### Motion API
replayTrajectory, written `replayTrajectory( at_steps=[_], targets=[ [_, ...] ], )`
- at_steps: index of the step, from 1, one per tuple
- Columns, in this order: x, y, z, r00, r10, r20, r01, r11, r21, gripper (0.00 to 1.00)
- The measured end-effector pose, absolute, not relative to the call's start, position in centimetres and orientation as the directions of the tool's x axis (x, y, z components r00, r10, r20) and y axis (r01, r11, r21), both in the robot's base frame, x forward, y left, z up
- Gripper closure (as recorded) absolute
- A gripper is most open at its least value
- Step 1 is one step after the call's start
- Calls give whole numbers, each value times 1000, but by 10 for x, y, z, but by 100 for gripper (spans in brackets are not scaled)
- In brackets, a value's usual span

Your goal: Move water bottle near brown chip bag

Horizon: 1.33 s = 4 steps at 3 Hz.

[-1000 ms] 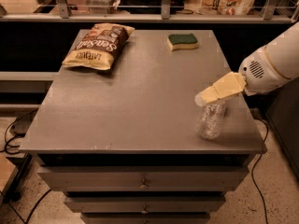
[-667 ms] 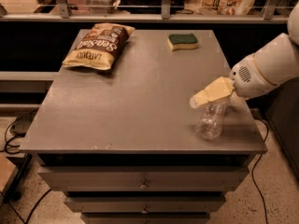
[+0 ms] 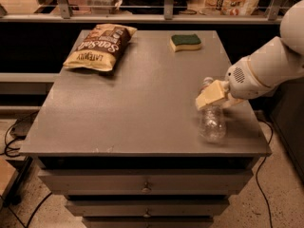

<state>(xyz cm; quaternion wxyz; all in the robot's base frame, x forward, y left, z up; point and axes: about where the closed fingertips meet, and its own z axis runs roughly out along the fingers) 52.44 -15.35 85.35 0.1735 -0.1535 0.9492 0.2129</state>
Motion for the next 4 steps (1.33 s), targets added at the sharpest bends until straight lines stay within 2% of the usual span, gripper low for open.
replayTrajectory(
  at_steps=[1,2,3,4],
  targets=[
    [528,-148,861,-881,-226,-416,-386,852,354,100],
    [539,-139,877,-848,-236,-474,-443,807,390,100],
    [574,-126,916,-771,-242,-589,-559,700,445,100],
    [605,-118,967,-678,-238,-695,-664,603,442,100]
  ],
)
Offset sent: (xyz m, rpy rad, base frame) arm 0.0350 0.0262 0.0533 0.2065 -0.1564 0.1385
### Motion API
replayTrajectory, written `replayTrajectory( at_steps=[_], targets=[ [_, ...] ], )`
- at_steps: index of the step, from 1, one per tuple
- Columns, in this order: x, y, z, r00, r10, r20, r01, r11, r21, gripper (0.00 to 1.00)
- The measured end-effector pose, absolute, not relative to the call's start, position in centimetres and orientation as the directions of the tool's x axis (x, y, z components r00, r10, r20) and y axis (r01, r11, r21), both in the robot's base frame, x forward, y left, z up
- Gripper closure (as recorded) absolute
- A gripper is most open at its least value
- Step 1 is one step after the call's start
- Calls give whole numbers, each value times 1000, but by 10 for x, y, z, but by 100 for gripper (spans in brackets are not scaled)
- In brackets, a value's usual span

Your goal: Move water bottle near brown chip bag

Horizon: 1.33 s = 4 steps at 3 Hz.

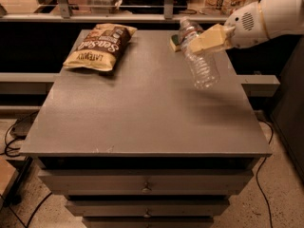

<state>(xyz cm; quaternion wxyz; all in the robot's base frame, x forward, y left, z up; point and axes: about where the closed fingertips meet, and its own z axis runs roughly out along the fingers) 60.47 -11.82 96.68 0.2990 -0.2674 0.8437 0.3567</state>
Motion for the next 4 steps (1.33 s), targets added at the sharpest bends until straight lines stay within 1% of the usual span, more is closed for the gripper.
replayTrajectory(
  at_steps=[1,2,3,4],
  targets=[
    [606,-107,960,-689,-232,-687,-658,596,460,100],
    [634,-63,938,-716,-155,-680,-638,541,548,100],
    [674,-1,917,-762,-112,-638,-597,504,624,100],
    [693,38,906,-795,-91,-600,-561,488,669,100]
  ],
)
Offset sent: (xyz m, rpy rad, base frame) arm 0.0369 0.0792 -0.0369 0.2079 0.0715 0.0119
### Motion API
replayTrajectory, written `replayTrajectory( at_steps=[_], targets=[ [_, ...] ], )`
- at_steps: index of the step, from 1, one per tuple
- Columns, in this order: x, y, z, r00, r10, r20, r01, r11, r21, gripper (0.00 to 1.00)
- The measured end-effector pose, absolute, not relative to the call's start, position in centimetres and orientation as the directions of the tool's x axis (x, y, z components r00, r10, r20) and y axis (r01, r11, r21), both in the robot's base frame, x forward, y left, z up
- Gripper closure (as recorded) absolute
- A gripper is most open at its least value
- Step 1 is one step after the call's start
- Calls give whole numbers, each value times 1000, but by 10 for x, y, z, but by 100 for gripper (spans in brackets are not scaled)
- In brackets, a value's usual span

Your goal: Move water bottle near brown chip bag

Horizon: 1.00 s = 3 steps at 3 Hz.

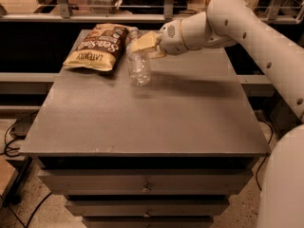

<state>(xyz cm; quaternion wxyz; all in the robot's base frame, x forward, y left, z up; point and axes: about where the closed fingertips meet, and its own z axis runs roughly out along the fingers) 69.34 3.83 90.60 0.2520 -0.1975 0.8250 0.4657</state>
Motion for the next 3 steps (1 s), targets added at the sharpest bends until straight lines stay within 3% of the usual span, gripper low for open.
replayTrajectory(
  at_steps=[1,3],
  targets=[
    [711,69,890,-834,-30,-551,-492,495,716,82],
    [730,75,883,-841,93,-533,-410,533,740,35]
  ],
)
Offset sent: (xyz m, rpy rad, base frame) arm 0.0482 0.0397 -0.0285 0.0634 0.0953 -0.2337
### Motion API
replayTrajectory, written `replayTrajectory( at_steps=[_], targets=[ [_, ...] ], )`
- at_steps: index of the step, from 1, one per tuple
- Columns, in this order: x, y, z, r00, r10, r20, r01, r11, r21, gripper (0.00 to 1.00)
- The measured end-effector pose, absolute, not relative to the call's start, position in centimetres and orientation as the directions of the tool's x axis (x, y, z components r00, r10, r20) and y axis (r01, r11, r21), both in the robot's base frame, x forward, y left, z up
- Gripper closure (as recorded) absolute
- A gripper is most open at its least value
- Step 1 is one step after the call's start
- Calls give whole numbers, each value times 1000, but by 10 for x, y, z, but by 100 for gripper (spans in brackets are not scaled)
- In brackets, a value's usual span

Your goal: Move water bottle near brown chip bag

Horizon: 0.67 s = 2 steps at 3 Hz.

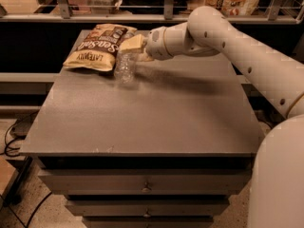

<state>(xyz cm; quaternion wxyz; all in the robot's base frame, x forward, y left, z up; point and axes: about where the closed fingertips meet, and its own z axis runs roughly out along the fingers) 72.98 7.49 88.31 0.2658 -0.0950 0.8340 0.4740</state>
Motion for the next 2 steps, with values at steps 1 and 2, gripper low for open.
replayTrajectory(
  at_steps=[1,2],
  targets=[
    [725,81,889,-834,86,-545,-435,506,745,12],
    [715,92,899,-824,23,-566,-489,476,731,0]
  ],
)
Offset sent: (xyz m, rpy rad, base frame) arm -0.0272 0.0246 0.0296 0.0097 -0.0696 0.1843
